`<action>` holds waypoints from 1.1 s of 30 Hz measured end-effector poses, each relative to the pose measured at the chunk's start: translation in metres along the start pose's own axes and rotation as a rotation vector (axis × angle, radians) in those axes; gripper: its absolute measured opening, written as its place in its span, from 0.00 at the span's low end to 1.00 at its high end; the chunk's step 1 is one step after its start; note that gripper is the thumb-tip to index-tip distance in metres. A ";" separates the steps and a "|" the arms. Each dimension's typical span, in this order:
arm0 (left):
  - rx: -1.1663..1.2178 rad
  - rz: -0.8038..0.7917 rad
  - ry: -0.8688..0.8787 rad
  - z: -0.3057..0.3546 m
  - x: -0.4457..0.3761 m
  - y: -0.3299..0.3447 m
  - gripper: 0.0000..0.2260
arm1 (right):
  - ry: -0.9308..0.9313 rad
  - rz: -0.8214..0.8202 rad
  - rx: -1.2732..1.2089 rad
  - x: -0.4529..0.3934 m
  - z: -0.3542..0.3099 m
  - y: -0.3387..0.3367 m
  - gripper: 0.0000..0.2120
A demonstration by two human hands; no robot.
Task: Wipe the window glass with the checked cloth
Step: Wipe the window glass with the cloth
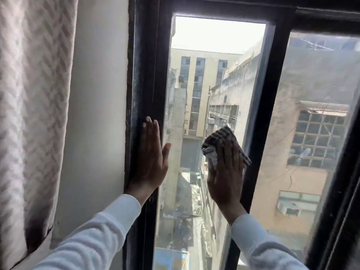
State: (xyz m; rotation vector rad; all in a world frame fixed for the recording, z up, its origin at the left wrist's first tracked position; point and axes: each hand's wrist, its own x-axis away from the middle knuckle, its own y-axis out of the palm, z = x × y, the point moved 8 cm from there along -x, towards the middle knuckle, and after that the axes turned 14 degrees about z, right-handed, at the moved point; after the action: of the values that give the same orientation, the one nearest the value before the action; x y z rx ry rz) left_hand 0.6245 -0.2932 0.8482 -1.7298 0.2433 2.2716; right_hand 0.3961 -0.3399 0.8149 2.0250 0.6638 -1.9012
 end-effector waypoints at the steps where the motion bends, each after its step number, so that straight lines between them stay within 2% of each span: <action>1: -0.021 0.012 0.014 0.000 0.001 0.003 0.33 | 0.037 -0.044 -0.007 0.026 0.000 0.000 0.30; 2: -0.042 0.028 0.012 0.000 0.002 0.005 0.34 | -0.049 -0.151 -0.010 0.055 -0.014 0.007 0.29; 4: -0.070 0.062 -0.012 0.002 0.002 0.005 0.35 | -0.463 -0.323 -0.037 0.079 -0.041 0.019 0.24; 5: -0.070 0.073 -0.009 0.003 0.001 0.004 0.35 | -0.608 -0.298 -0.063 0.061 -0.047 0.018 0.24; 6: -0.062 0.080 0.003 0.004 0.001 0.004 0.35 | -0.640 -0.232 -0.061 0.032 -0.047 0.015 0.26; 7: -0.055 0.084 0.015 0.004 0.002 0.003 0.34 | -0.570 -0.159 -0.051 0.002 -0.041 0.010 0.29; 9: -0.053 0.092 0.017 0.001 0.002 0.002 0.34 | -0.205 -0.047 -0.026 -0.023 -0.012 0.000 0.32; 10: -0.055 0.095 0.015 0.001 0.002 0.001 0.34 | -0.058 -0.047 0.003 -0.009 -0.001 -0.003 0.33; 11: -0.059 0.092 0.017 0.002 0.002 0.002 0.34 | 0.003 -0.075 0.014 0.014 -0.001 -0.003 0.34; 12: -0.061 0.088 0.021 0.003 0.002 0.003 0.34 | -0.039 -0.142 -0.007 0.040 -0.014 0.001 0.34; 14: -0.062 0.087 0.030 0.004 0.001 0.003 0.33 | -0.408 -0.249 -0.062 0.056 -0.049 0.012 0.33; 15: -0.060 0.088 0.031 0.004 0.000 0.003 0.33 | -0.613 -0.251 -0.081 0.042 -0.064 0.014 0.31; 16: -0.054 0.091 0.027 0.004 0.001 0.003 0.33 | -0.726 -0.229 -0.073 0.018 -0.071 0.015 0.31; 17: -0.042 0.096 0.019 0.003 0.001 0.002 0.32 | -0.713 -0.177 -0.070 -0.014 -0.072 0.014 0.31; 19: -0.003 0.092 0.020 0.004 0.002 0.001 0.34 | -0.378 -0.016 -0.087 -0.067 -0.048 0.005 0.30; 21: 0.029 0.075 0.029 0.005 0.001 0.001 0.35 | 0.021 0.049 -0.084 -0.047 -0.018 -0.002 0.32; 22: 0.037 0.067 0.028 0.005 0.001 0.001 0.36 | 0.088 -0.002 -0.074 -0.016 -0.016 -0.001 0.34; 23: 0.042 0.053 0.025 0.005 0.001 0.002 0.36 | 0.048 -0.104 -0.085 0.019 -0.025 0.004 0.36; 25: 0.032 0.037 0.019 0.005 0.000 0.003 0.37 | -0.275 -0.321 -0.138 0.070 -0.053 0.016 0.34; 27: 0.011 0.042 0.015 0.006 0.000 0.003 0.37 | -0.652 -0.311 -0.181 0.053 -0.068 0.018 0.31; 28: 0.016 0.035 0.007 0.006 0.000 0.004 0.38 | -0.743 -0.245 -0.171 0.025 -0.071 0.015 0.32; 29: 0.030 0.029 -0.006 0.008 0.001 0.004 0.38 | -0.741 -0.166 -0.157 -0.007 -0.069 0.010 0.32; 30: 0.052 0.028 -0.027 0.009 0.001 0.001 0.38 | -0.641 -0.079 -0.153 -0.038 -0.062 0.006 0.32; 31: 0.082 0.023 -0.049 0.011 0.001 0.000 0.38 | -0.454 -0.014 -0.159 -0.058 -0.046 -0.002 0.32; 33: 0.136 -0.007 -0.099 0.014 0.001 -0.003 0.35 | -0.098 0.023 -0.154 -0.042 -0.012 -0.010 0.34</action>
State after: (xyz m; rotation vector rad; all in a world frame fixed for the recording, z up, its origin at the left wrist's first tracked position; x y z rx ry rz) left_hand 0.6124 -0.2864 0.8511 -1.5438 0.3615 2.2714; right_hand 0.4004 -0.3312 0.8583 1.8262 0.7350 -1.8613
